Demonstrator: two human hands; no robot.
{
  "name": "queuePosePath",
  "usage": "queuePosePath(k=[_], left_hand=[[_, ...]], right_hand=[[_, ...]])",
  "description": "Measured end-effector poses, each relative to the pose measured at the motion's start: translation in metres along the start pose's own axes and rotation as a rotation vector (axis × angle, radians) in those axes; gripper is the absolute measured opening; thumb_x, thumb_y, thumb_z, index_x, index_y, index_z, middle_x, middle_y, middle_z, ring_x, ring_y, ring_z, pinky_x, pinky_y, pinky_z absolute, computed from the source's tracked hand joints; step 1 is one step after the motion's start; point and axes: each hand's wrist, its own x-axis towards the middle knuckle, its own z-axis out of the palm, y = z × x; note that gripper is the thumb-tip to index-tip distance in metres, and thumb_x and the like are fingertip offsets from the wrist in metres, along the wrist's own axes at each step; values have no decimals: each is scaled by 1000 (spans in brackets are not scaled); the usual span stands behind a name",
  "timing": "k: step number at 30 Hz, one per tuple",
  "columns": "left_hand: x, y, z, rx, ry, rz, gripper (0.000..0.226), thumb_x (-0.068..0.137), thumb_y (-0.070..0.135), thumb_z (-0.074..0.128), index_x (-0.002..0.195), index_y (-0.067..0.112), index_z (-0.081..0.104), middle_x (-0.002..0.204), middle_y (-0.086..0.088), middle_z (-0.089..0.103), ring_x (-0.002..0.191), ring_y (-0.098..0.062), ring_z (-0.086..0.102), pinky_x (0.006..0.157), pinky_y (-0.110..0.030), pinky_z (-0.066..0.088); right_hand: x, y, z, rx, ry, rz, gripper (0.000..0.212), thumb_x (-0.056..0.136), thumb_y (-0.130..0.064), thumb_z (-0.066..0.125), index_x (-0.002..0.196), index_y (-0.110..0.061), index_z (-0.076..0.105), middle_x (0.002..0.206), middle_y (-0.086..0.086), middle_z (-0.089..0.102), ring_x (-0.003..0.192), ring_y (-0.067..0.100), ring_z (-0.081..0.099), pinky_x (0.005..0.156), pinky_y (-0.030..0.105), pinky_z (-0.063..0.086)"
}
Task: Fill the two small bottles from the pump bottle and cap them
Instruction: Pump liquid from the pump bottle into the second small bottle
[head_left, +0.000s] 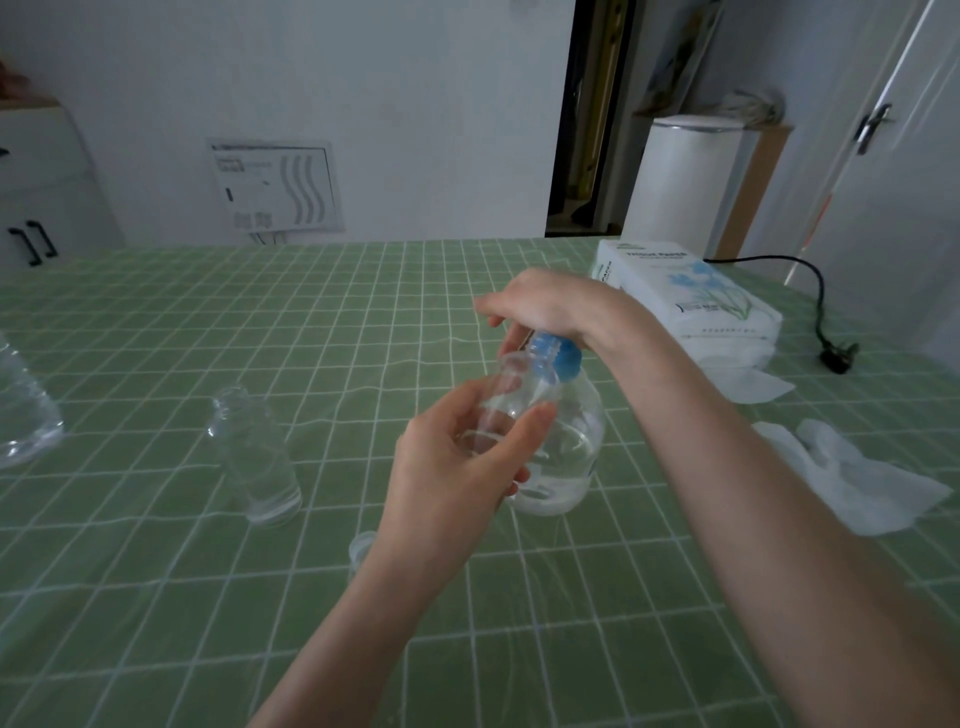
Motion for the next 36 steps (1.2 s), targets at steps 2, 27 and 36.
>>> queuePosePath(k=[2, 27, 36], left_hand=[[0, 0, 0, -7, 3, 3, 28, 69, 41, 68, 93, 26, 68, 64, 6, 67, 54, -10, 64, 51, -19, 50], [2, 1, 0, -33, -5, 19, 16, 77, 31, 70, 91, 35, 64, 63, 8, 67, 53, -9, 64, 50, -16, 48], [2, 1, 0, -48, -14, 28, 18, 77, 30, 70, 95, 33, 65, 64, 7, 67, 53, -9, 63, 49, -16, 46]], right_hand=[[0, 0, 0, 3, 19, -5, 50, 97, -40, 44, 133, -7, 53, 129, 14, 61, 119, 28, 54, 85, 34, 34], [0, -4, -5, -35, -9, 24, 55, 95, -45, 46, 137, -9, 49, 134, 12, 57, 120, 29, 54, 83, 34, 36], [0, -4, -8, -16, -39, 9, 41, 95, -45, 46, 114, -12, 63, 120, 11, 64, 107, 29, 61, 88, 37, 44]])
